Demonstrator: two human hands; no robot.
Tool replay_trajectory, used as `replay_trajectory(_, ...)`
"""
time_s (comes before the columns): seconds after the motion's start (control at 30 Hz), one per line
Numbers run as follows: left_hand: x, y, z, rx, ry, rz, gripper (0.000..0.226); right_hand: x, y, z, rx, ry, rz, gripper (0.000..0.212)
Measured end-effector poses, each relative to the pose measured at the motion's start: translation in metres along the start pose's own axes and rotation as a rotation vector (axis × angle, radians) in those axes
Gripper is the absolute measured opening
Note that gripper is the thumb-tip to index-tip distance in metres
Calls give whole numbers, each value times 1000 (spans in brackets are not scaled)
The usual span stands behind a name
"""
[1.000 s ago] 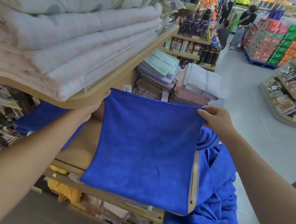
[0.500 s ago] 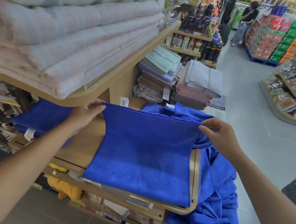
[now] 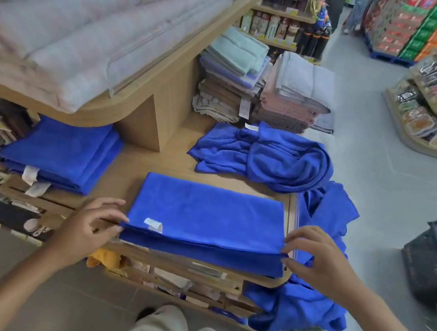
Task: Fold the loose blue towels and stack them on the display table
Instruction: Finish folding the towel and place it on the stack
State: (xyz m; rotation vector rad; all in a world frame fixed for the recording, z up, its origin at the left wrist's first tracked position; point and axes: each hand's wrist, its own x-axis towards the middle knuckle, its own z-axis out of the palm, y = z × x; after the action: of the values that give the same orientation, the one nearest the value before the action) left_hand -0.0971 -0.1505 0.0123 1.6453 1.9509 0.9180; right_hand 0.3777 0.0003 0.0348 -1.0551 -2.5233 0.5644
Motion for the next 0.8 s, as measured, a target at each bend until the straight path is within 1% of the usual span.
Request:
replay_trajectory(0.1, -11, -12, 13, 85, -40, 30, 35, -10, 3, 12, -112, -57, -39, 26)
replay_trajectory(0.13, -12, -15, 15, 88, -46, 49, 30, -13, 4, 14, -143, -64, -52, 24)
replay_trajectory(0.2, -14, -19, 15, 104, -36, 96, 9, -14, 2, 16, -211, -67, -78, 16)
replay_trajectory(0.27, -17, -20, 13, 125, -21, 158, 18, -13, -1, 16, -258, -52, -86, 7)
replay_trajectory(0.3, -17, -18, 13, 120, -6, 173, 20, -9, -4, 16, -246, -45, -66, 11)
replay_trajectory(0.37, -11, -9, 17, 131, 77, 185, 22, 7, -14, 20, -179, -35, -25, 16)
replay_trajectory(0.43, 4, 11, 29, 147, 154, 183, 25, 33, -29, 34, -107, -15, -19, 14)
replay_trajectory(0.5, 27, 33, 49, 153, 153, 177, 28, 63, -46, 55, -48, 24, 19, 13)
replay_trajectory(0.57, 49, 50, 72, 195, 95, 187, 31, 87, -61, 76, -42, 37, 75, 24)
replay_trajectory(0.63, 64, 57, 91, 296, 32, 172, 36, 99, -69, 96, -153, 32, 130, 41)
replay_trajectory(0.73, 69, 49, 106, 483, -78, 87, 59, 91, -72, 115, -329, -12, 291, 63)
replay_trajectory(0.8, 62, 38, 110, 557, -116, 67, 67, 77, -69, 123, -389, -50, 373, 73)
